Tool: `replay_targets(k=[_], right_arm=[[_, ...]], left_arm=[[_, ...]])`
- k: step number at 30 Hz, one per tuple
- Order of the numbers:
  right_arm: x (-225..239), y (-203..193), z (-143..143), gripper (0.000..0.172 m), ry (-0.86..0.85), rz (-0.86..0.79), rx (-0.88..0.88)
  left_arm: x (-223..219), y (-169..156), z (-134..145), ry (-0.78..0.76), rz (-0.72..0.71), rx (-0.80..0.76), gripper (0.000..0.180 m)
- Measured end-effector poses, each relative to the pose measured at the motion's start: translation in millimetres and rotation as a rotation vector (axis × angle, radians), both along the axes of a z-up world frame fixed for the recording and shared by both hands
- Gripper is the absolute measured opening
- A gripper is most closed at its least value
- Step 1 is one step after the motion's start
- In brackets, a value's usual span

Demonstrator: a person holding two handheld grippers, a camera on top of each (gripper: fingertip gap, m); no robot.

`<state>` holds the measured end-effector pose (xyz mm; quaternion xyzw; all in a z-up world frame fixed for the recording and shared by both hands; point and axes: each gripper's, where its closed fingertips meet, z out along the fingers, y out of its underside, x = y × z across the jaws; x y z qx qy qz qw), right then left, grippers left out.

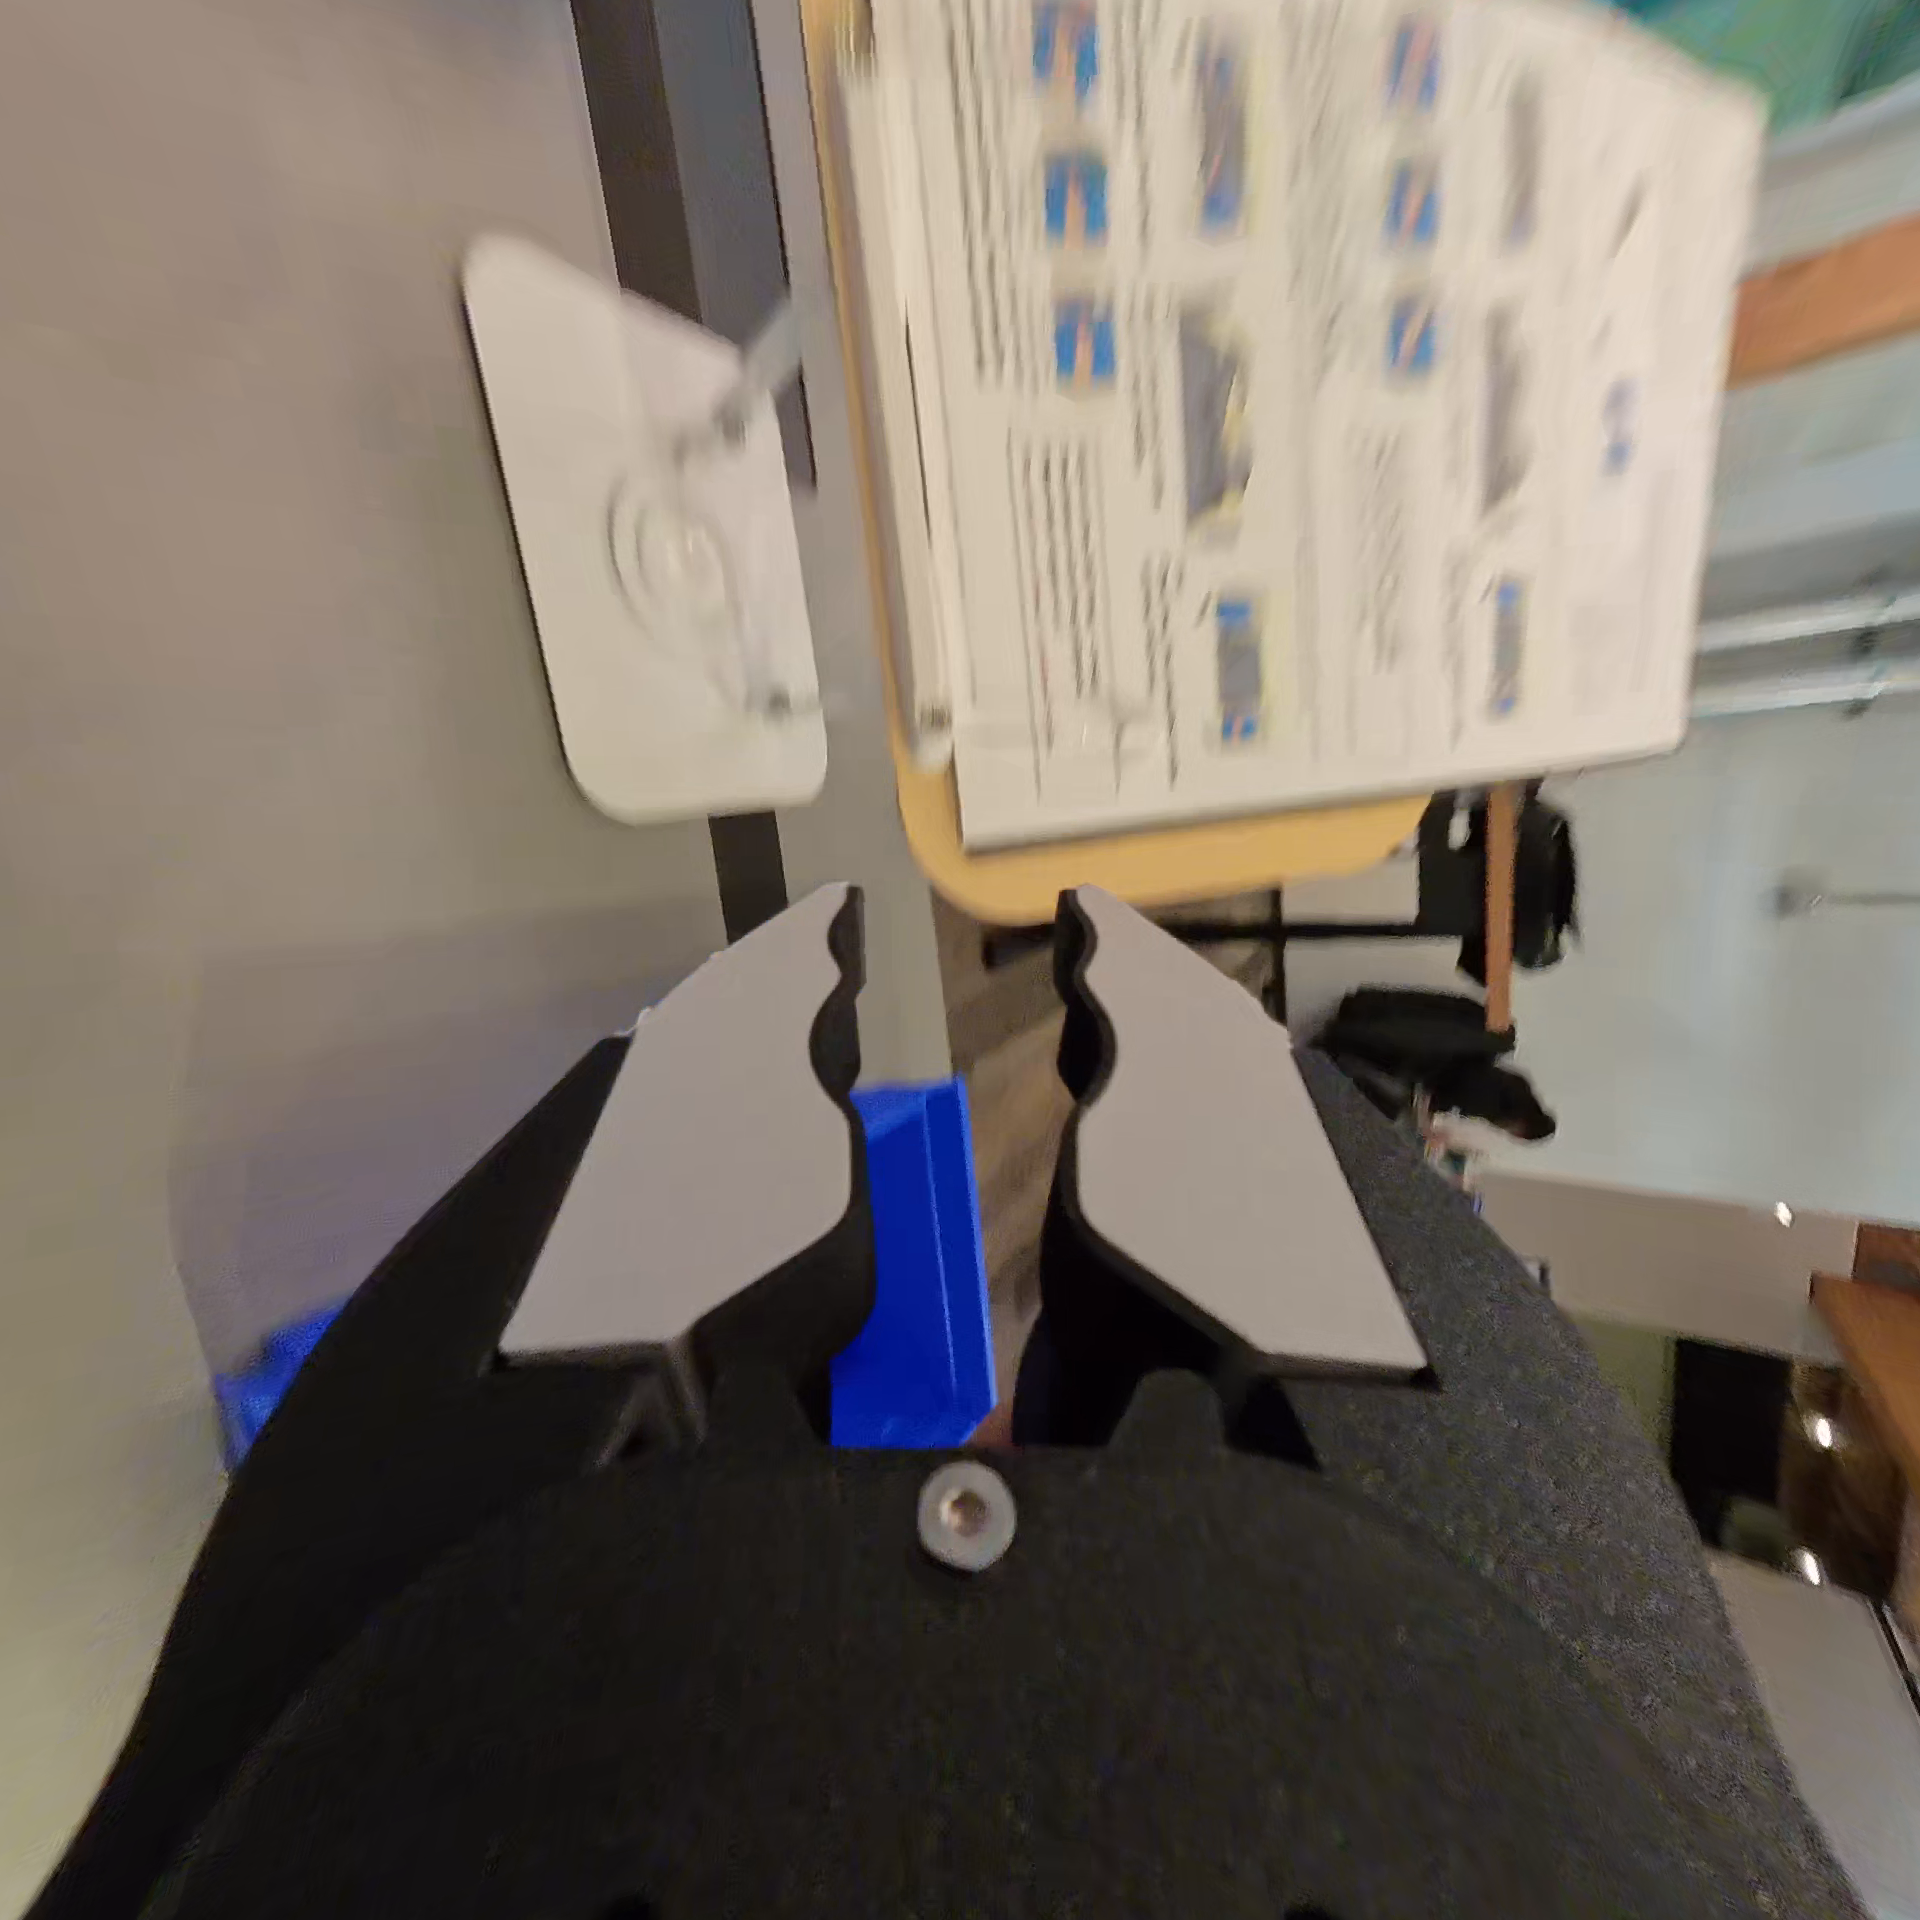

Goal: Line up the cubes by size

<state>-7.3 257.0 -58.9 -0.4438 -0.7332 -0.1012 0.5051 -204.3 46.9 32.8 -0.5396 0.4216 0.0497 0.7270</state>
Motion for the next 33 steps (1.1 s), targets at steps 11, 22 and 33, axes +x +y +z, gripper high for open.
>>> replay_targets(k=[11, 22, 33], right_arm=[[-117, -89, 35, 0.034, 0.291, 0.246, -0.077], [-121, -72, 11, 0.034, 0.227, 0.226, -0.093], [-115, -58, -1, 0.034, 0.203, 0.234, -0.165]], left_arm=[[-42, -5, 2, -0.083, 0.057, -0.006, 0.004], [-78, 36, -44, 0.033, 0.252, -0.149, 0.028], [-224, 88, -180, 0.550, 0.469, -0.737, 0.046]])
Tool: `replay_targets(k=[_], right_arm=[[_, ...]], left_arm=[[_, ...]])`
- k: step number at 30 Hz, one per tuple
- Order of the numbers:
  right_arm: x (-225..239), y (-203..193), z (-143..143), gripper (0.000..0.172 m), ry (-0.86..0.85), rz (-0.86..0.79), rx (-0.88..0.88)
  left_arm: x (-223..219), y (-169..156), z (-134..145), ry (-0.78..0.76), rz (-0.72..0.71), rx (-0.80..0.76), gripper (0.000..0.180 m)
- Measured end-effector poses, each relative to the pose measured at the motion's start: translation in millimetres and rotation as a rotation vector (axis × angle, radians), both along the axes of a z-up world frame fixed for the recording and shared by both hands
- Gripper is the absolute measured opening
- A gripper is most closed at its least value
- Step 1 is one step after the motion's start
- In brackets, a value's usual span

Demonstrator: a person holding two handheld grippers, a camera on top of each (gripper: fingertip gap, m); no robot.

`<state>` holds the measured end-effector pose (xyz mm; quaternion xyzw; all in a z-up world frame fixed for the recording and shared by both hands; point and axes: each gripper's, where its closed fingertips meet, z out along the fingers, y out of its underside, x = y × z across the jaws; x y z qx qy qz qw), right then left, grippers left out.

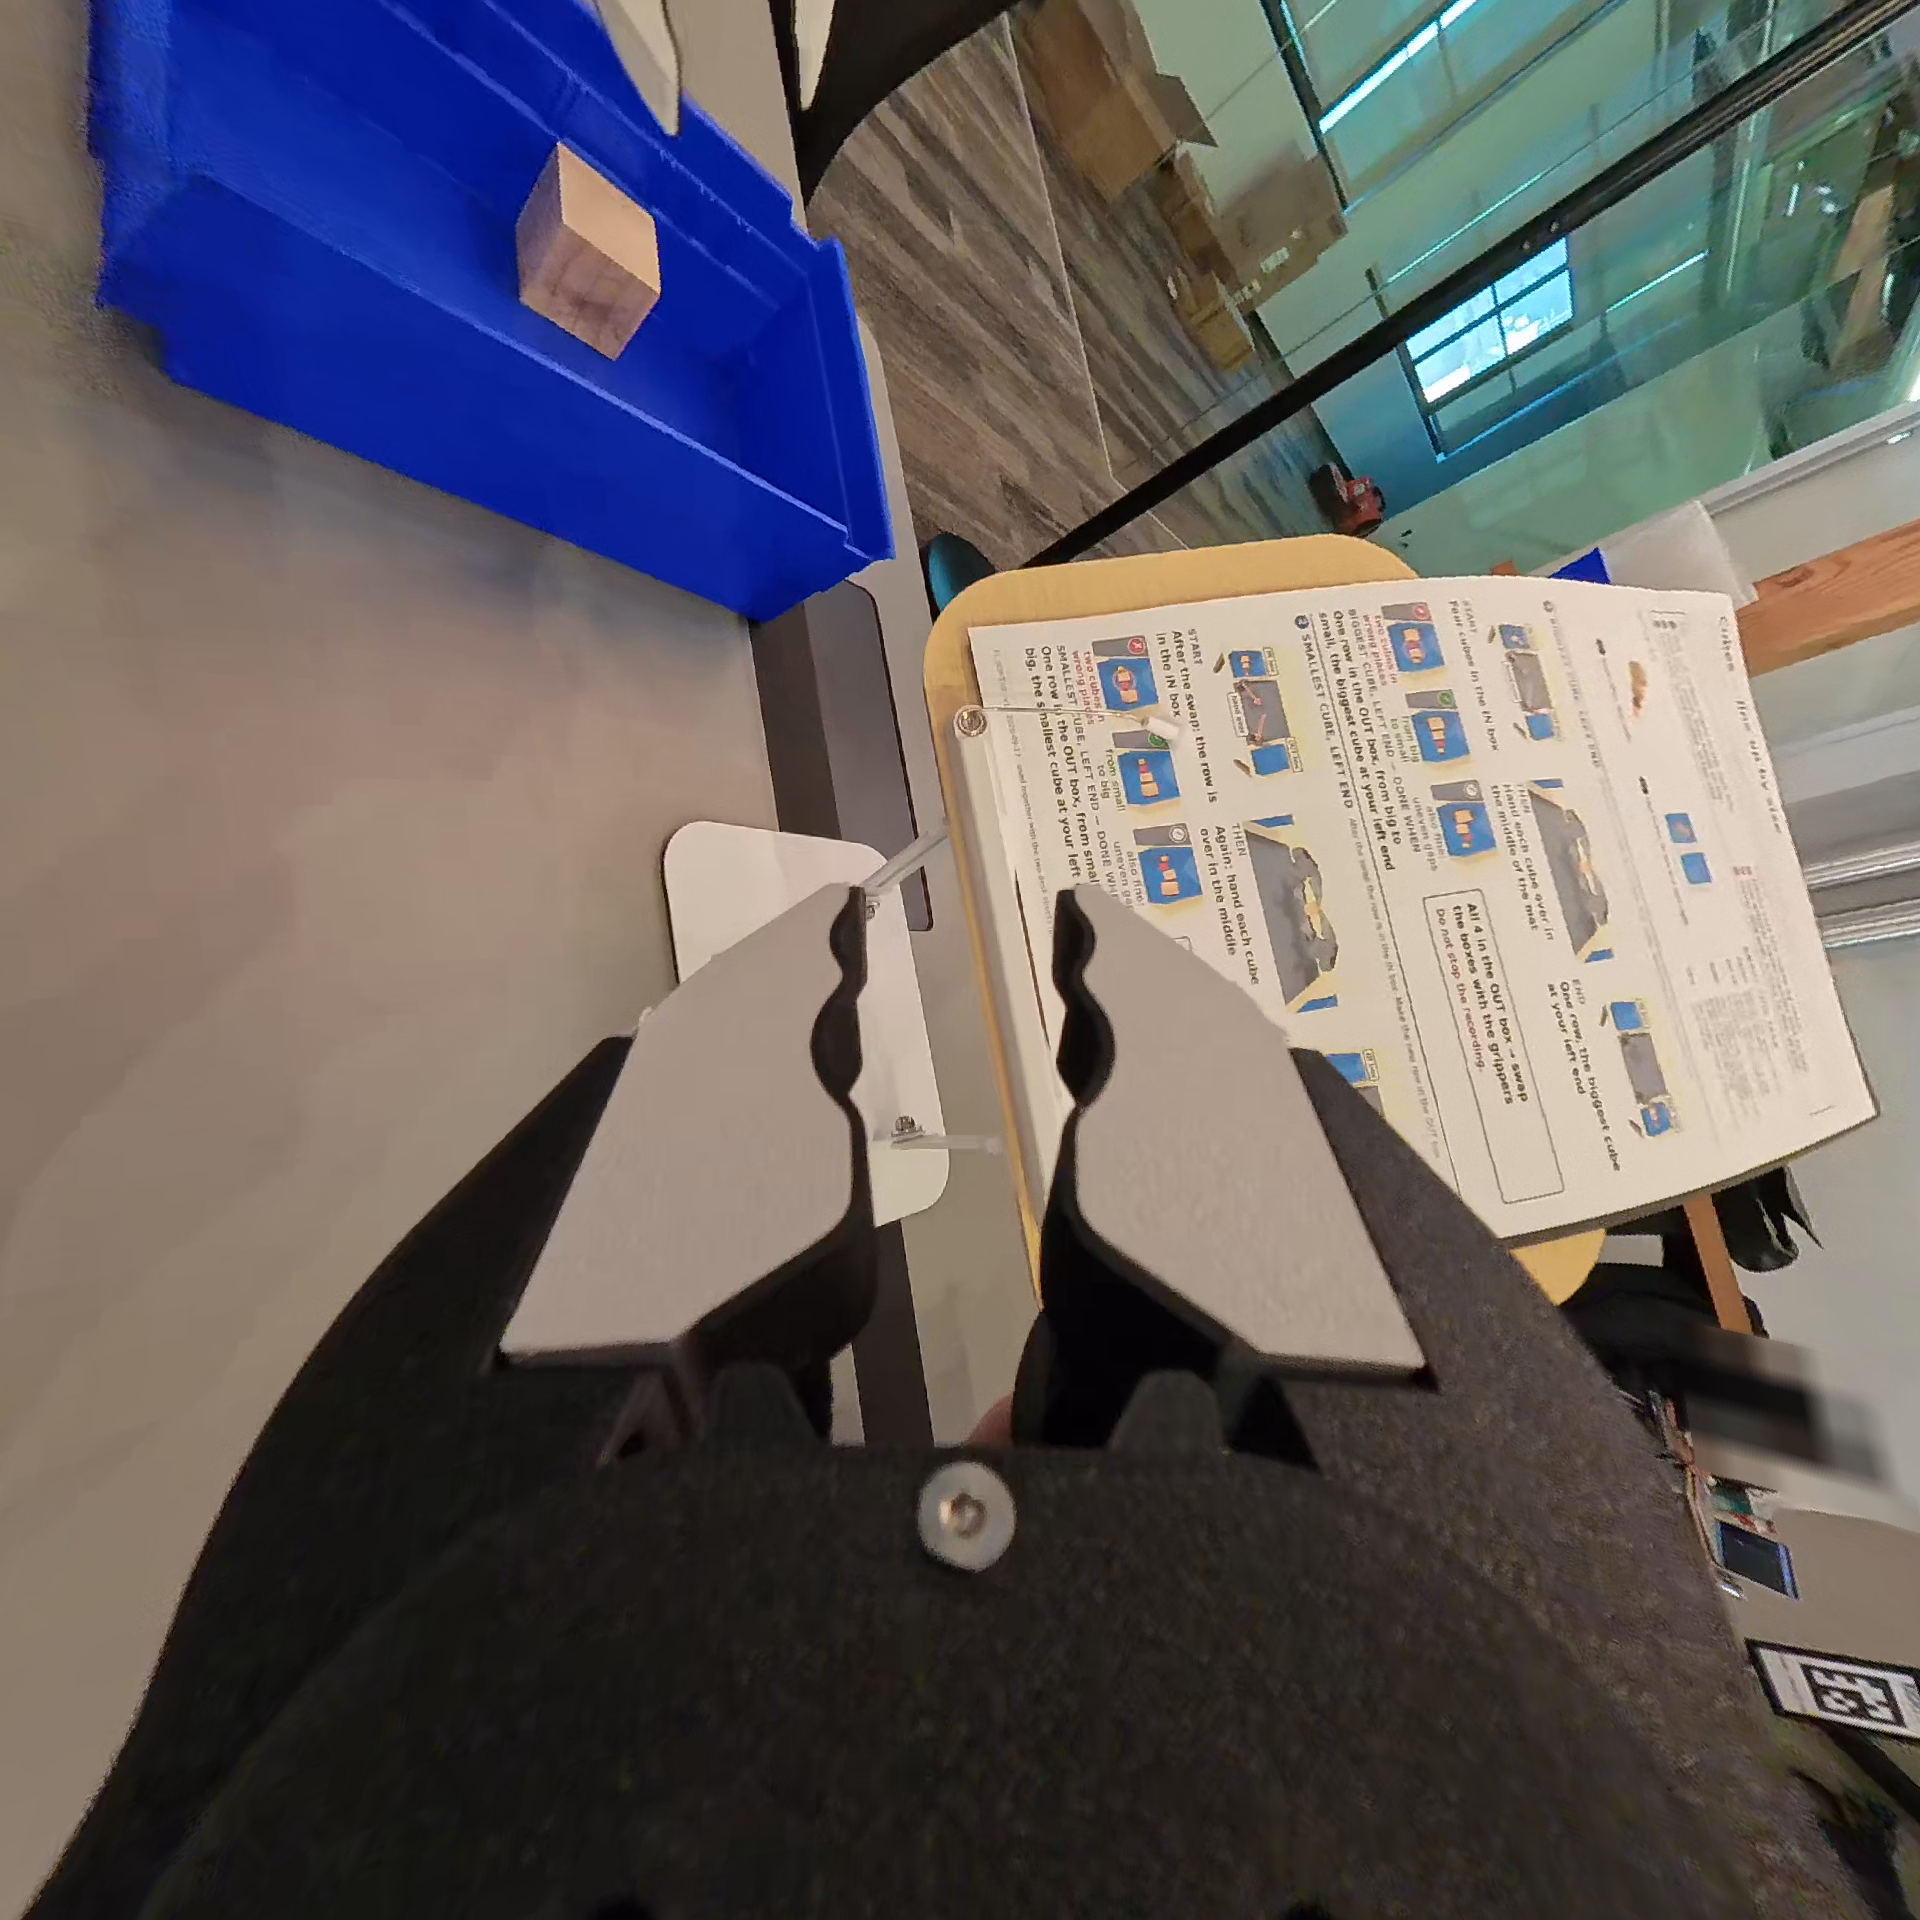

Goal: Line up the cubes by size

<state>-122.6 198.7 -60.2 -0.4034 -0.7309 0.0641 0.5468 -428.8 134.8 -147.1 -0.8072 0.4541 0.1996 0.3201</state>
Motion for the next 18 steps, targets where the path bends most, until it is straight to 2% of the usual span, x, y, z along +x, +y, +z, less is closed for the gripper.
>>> replay_targets(k=[2, 7, 18], right_arm=[[-2, 0, -6, 0.034, -0.022, 0.002, -0.001], [-8, -2, -13, 0.034, -0.047, 0.018, -0.012], [-18, -12, -24, 0.034, -0.087, 0.079, -0.026]], left_arm=[[-24, -1, -31, 0.087, 0.023, -0.145, 0.066], [-63, -3, -85, 0.179, 0.032, -0.335, 0.077], [-109, -4, -142, 0.391, 0.025, -0.532, 0.084]])
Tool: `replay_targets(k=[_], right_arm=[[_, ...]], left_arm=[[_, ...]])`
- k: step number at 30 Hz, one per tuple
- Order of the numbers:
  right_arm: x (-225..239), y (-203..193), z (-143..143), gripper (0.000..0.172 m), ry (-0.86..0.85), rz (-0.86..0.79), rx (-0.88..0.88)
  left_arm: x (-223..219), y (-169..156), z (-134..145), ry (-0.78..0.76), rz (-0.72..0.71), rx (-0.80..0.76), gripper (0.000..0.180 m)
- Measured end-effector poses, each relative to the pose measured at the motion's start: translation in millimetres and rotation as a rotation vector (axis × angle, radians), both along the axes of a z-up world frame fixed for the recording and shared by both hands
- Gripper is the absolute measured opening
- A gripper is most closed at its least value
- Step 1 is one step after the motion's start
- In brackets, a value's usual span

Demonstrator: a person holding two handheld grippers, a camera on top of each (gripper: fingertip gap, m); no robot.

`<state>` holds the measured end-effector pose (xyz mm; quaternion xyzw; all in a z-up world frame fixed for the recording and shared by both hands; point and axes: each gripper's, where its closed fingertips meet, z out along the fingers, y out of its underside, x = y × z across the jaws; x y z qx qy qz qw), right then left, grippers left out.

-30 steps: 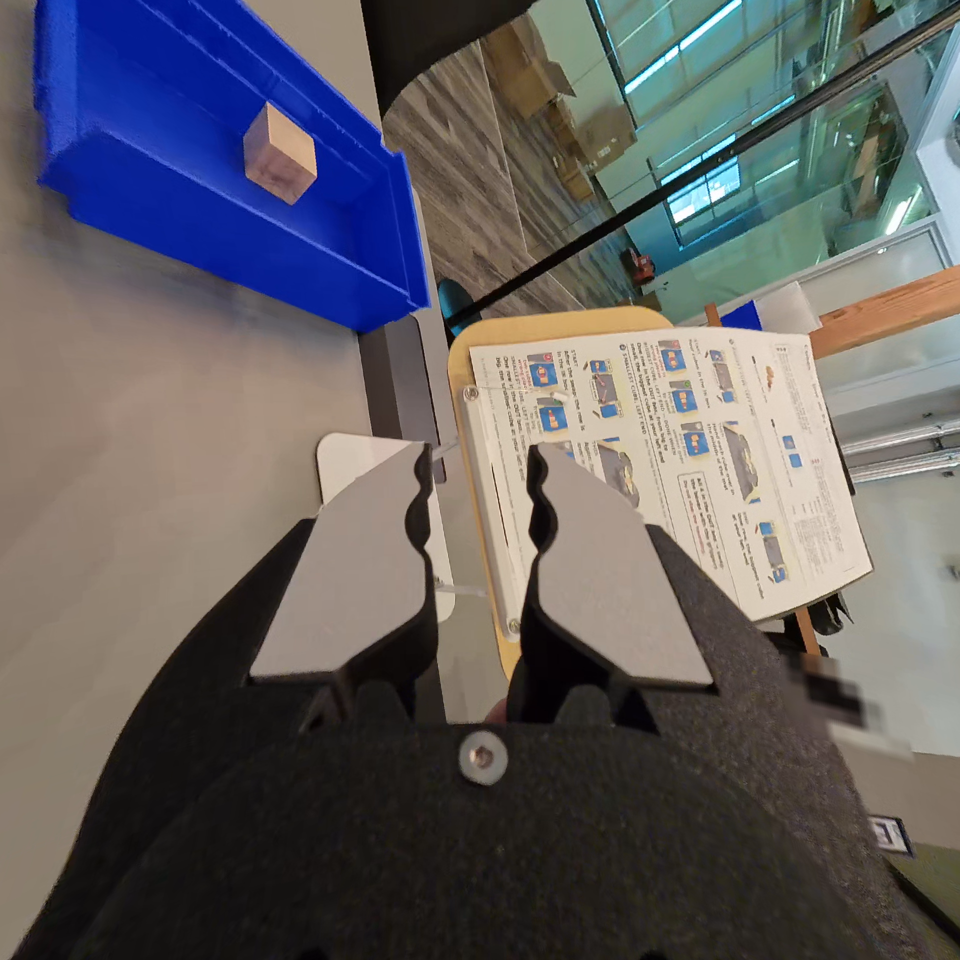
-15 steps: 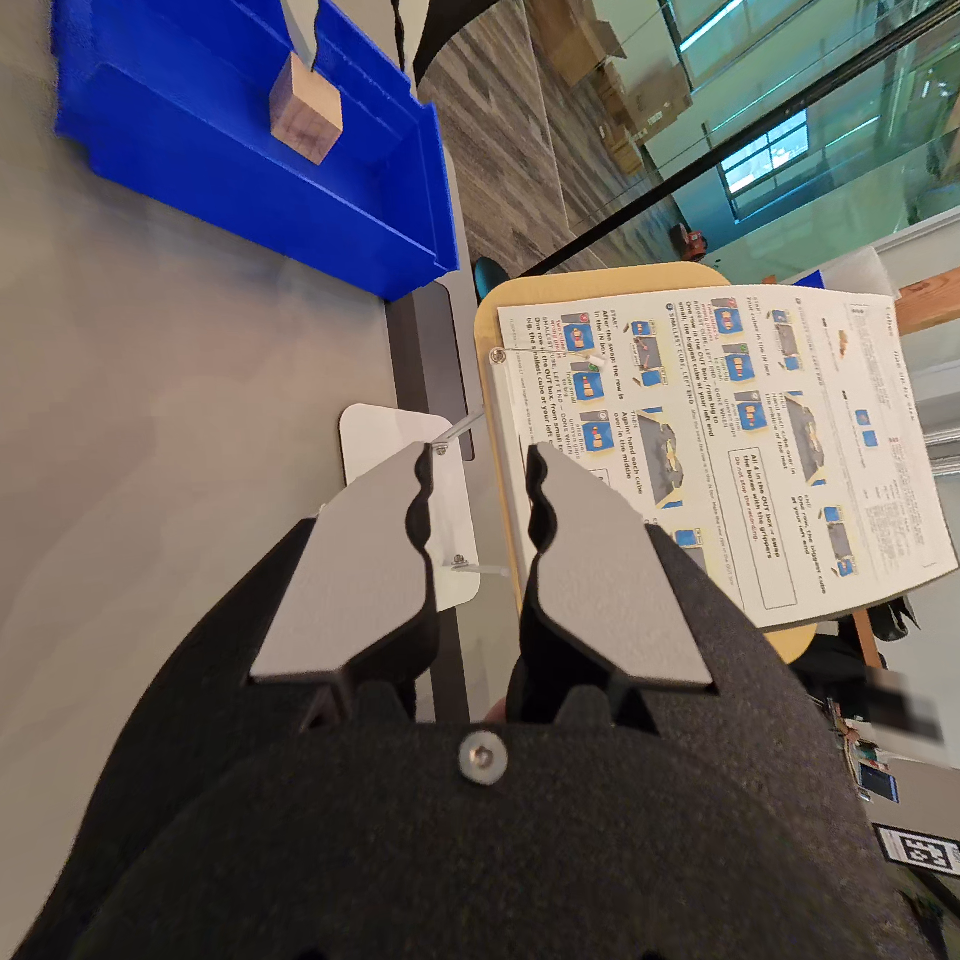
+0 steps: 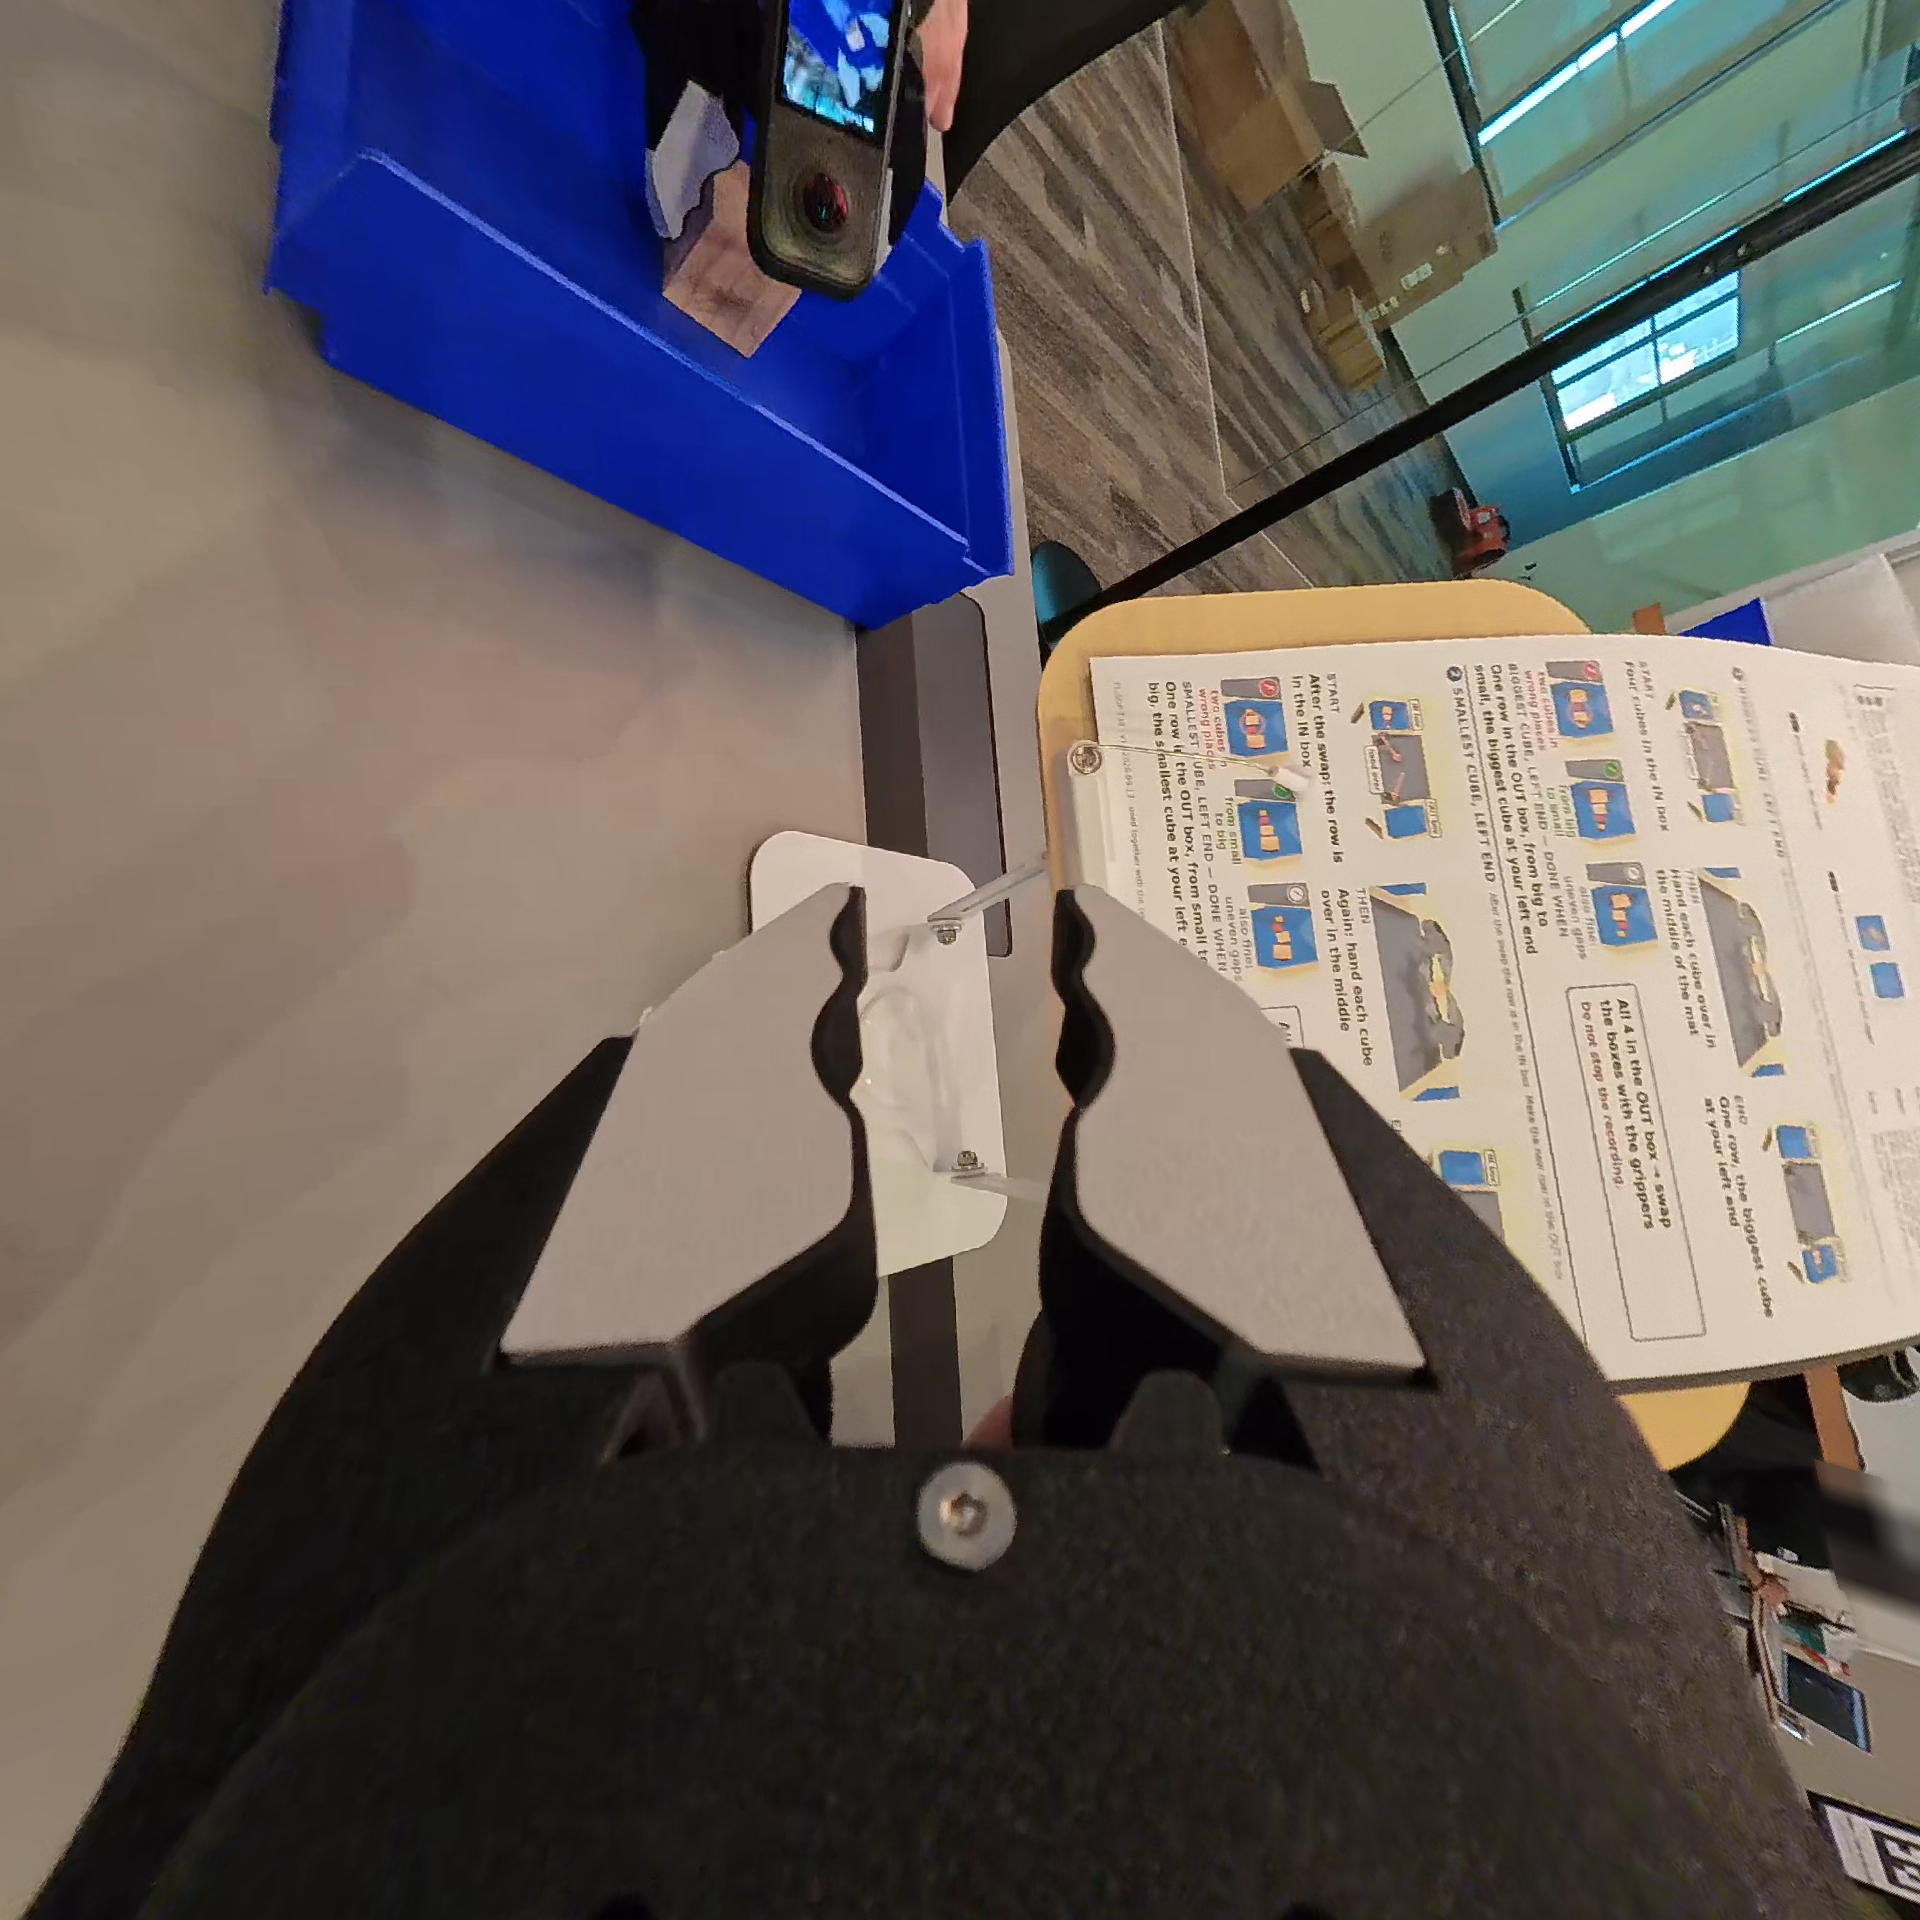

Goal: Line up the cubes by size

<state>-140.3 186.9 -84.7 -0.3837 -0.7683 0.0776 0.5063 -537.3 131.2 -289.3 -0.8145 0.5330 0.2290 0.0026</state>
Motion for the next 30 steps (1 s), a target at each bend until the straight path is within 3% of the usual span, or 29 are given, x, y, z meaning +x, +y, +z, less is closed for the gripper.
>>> replay_targets(k=[5, 14, 17, 21, 25, 30], right_arm=[[-1, -2, -1, 0.034, -0.005, 0.009, 0.003], [-3, -5, 0, 0.034, 0.003, 0.025, 0.001], [-6, -6, 5, 0.035, 0.039, 0.033, -0.014], [-16, -13, 15, 0.038, 0.111, 0.069, -0.025], [-32, -35, 26, 0.044, 0.202, 0.165, -0.083], [-40, -62, 41, 0.051, 0.308, 0.298, -0.187]], left_arm=[[-4, -1, -15, -0.009, 0.007, -0.039, 0.066], [1, 0, -1, -0.059, 0.029, 0.054, 0.064], [16, 3, 30, -0.120, 0.035, 0.185, 0.064], [65, 4, 97, -0.282, 0.001, 0.443, 0.063], [147, 1, 167, -0.516, -0.118, 0.699, 0.063], [247, -17, 225, -0.758, -0.305, 0.864, 0.063]])
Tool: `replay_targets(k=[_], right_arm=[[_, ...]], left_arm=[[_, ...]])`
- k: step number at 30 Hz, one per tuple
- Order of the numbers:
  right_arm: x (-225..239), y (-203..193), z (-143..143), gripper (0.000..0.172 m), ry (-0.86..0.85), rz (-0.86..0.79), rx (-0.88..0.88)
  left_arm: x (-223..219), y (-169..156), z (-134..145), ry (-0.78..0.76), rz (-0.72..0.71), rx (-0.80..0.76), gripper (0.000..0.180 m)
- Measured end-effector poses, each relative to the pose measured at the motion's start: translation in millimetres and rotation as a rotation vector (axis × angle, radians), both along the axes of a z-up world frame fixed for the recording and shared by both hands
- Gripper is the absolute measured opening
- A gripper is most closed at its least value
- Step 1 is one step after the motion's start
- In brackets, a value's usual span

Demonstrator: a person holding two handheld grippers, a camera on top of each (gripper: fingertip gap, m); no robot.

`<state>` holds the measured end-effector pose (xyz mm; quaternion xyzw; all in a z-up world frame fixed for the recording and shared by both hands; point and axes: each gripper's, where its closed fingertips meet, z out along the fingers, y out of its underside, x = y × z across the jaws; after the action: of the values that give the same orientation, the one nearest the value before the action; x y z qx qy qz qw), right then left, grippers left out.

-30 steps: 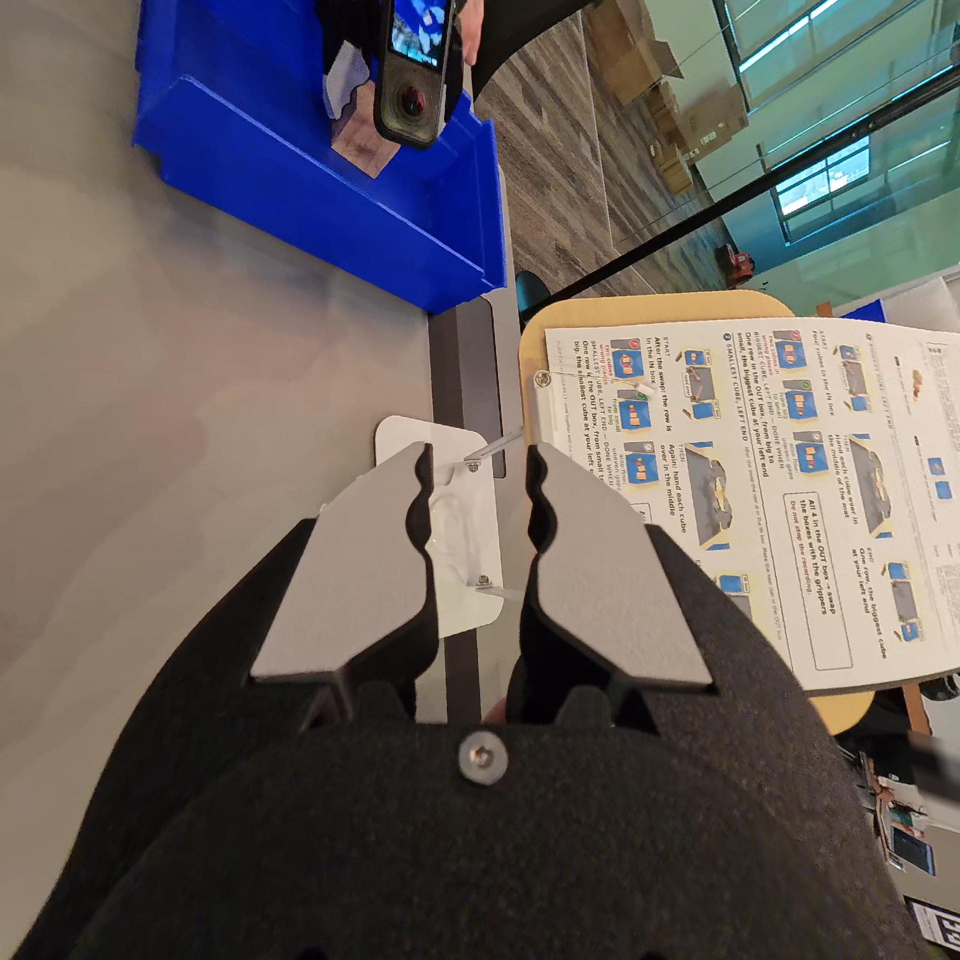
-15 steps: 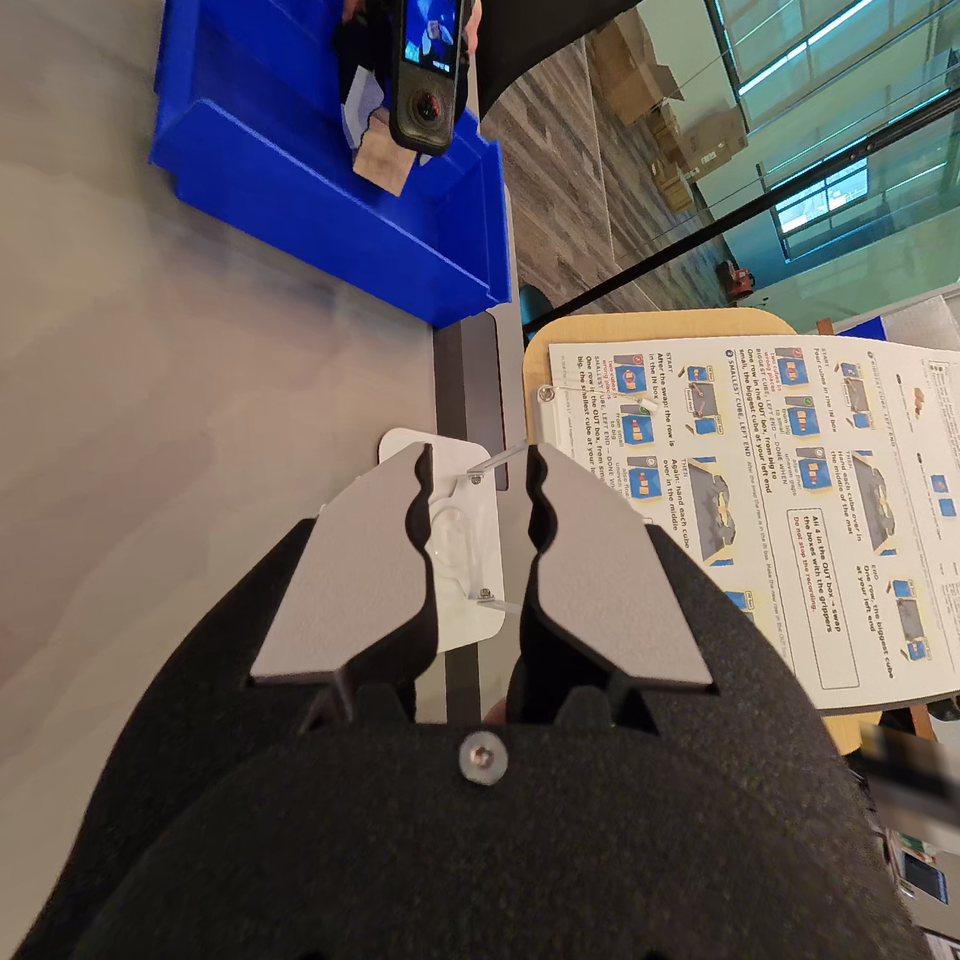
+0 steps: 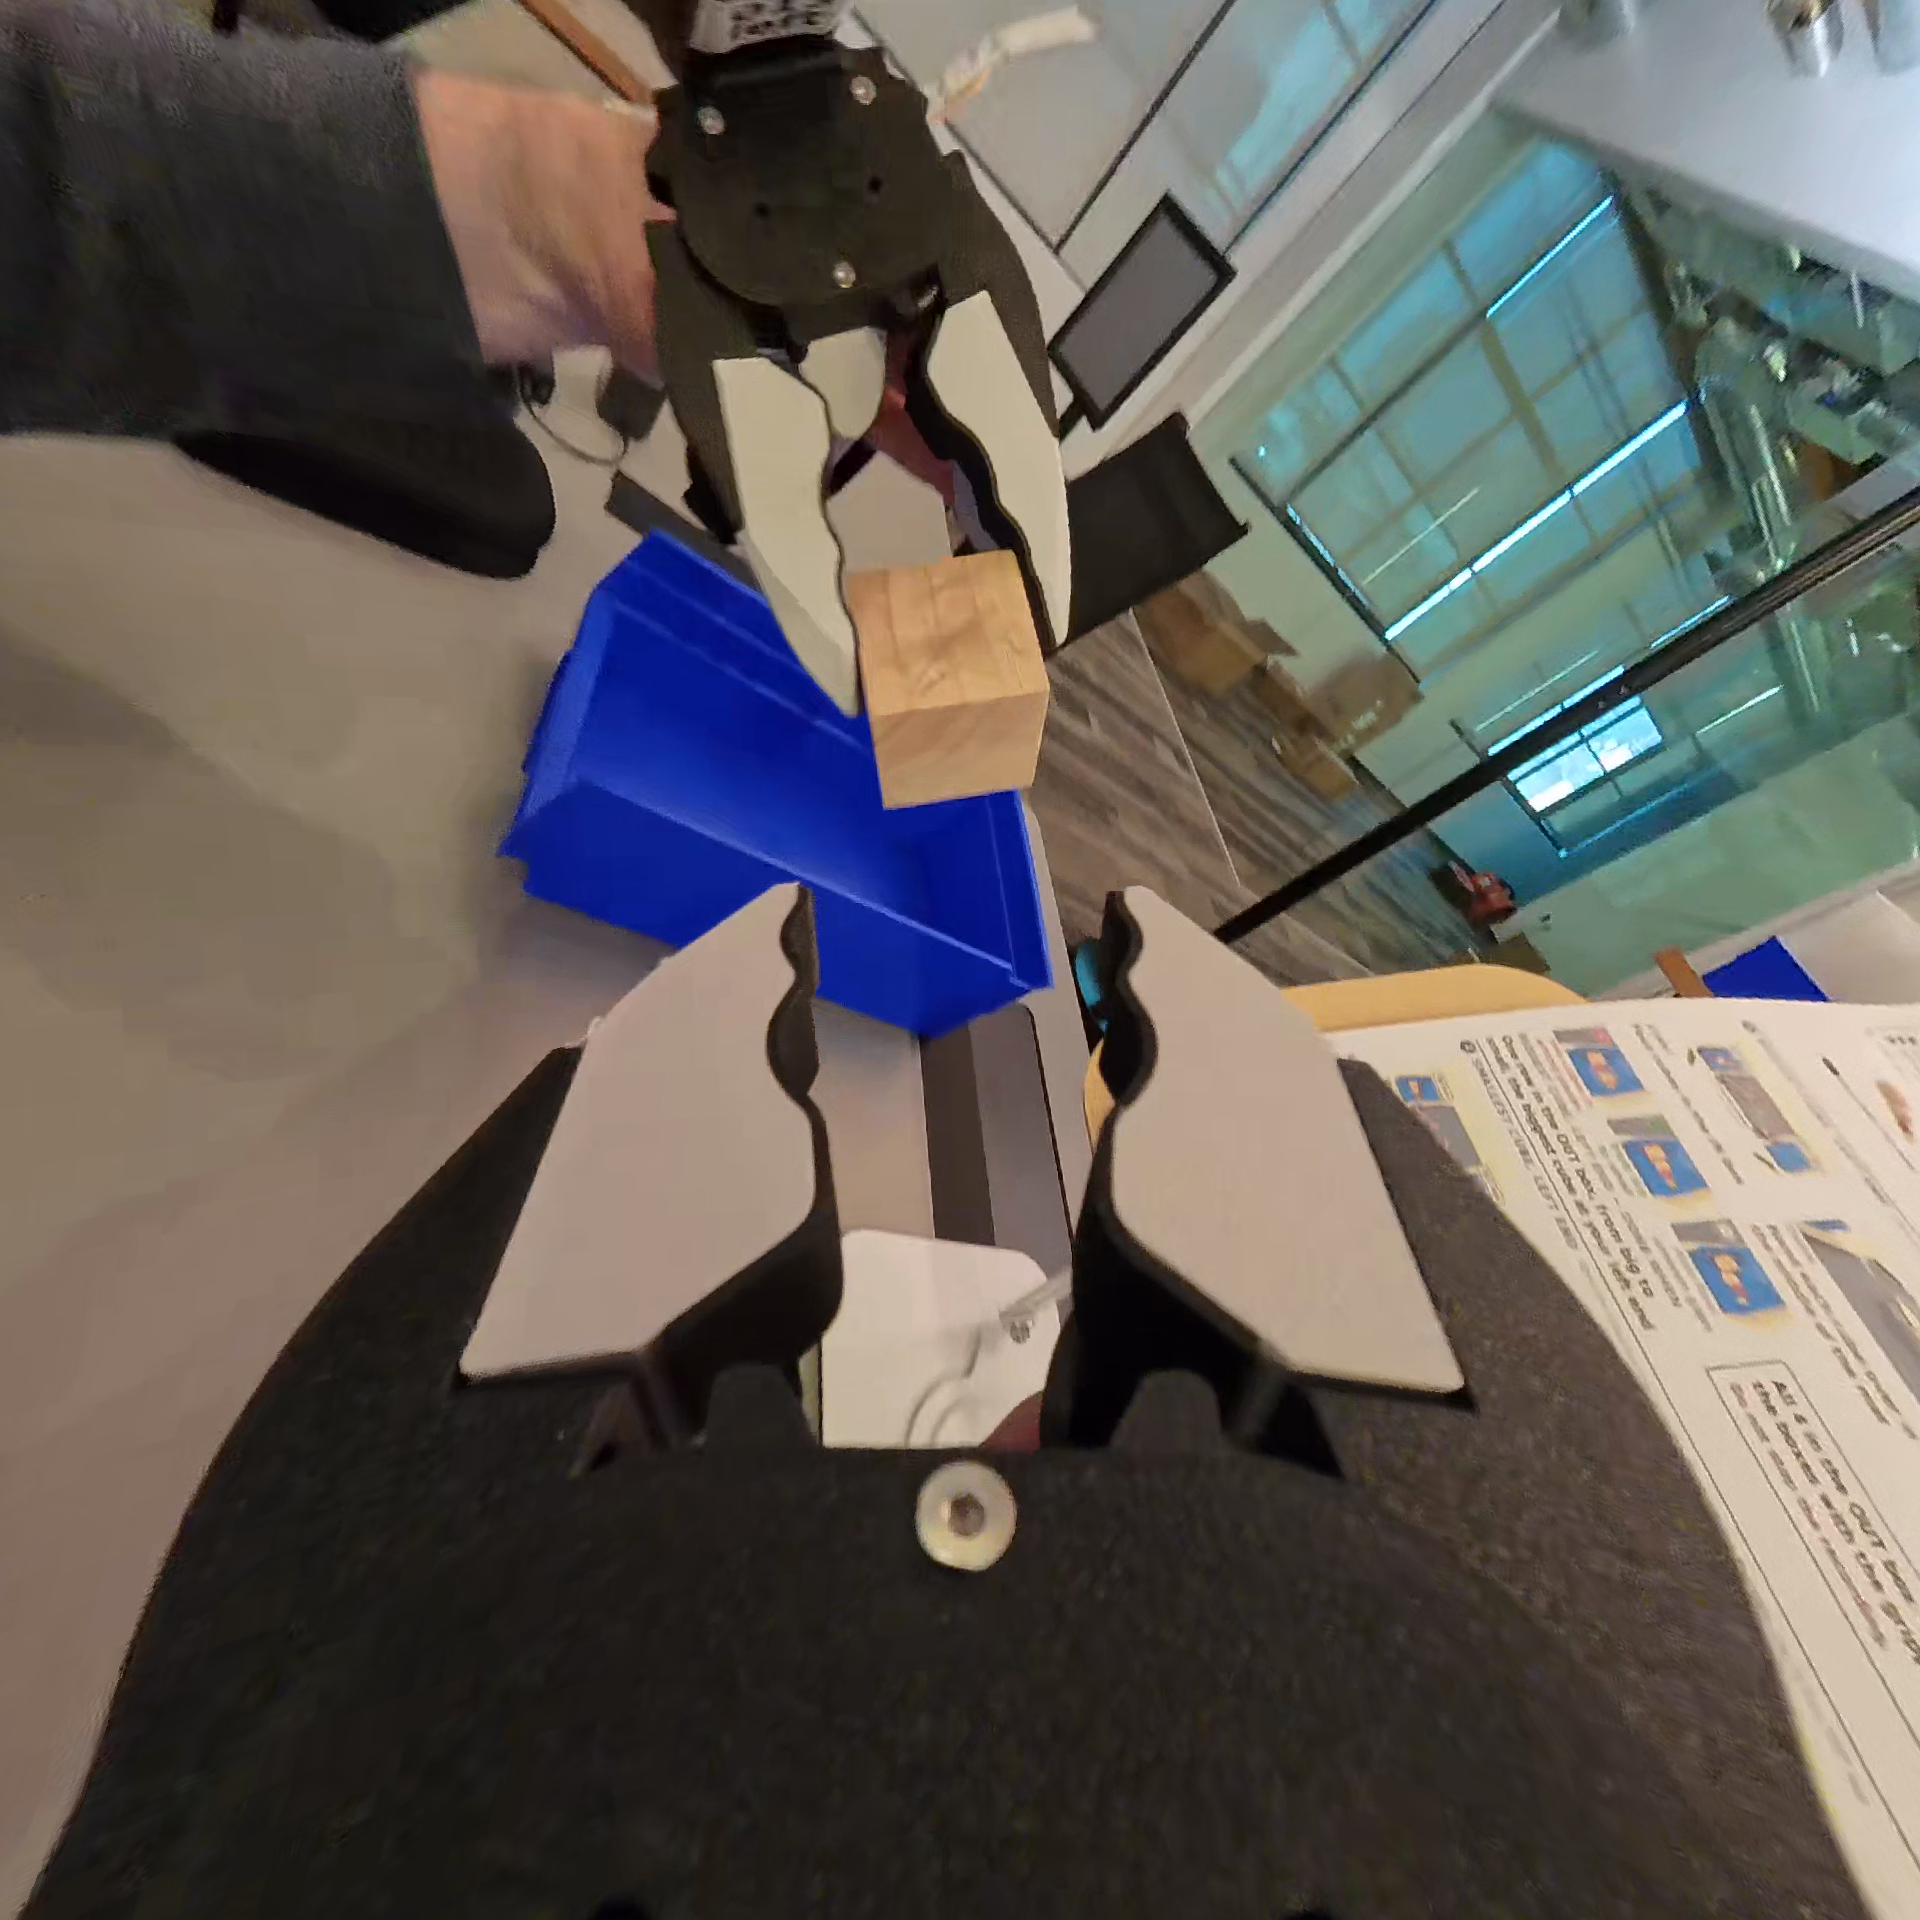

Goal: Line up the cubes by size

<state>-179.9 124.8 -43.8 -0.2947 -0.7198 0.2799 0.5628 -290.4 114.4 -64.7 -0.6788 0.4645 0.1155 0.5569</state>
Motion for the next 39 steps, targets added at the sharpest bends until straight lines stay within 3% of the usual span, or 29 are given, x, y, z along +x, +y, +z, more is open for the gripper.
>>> replay_targets(k=[5, 12, 19, 39], right_arm=[[-2, -8, 4, 0.060, 0.037, 0.034, 0.024], [-3, -14, -1, 0.069, 0.032, 0.067, 0.082], [-2, -18, 4, 0.059, 0.074, 0.088, 0.100], [-1, -21, 7, 0.058, 0.074, 0.108, 0.083]], left_arm=[[74, -16, 27, -0.104, -0.187, 0.095, 0.062], [115, -17, 40, -0.156, -0.268, 0.148, 0.062], [122, -16, 44, -0.224, -0.303, 0.171, 0.062], [116, -23, 47, -0.209, -0.279, 0.195, 0.061]])
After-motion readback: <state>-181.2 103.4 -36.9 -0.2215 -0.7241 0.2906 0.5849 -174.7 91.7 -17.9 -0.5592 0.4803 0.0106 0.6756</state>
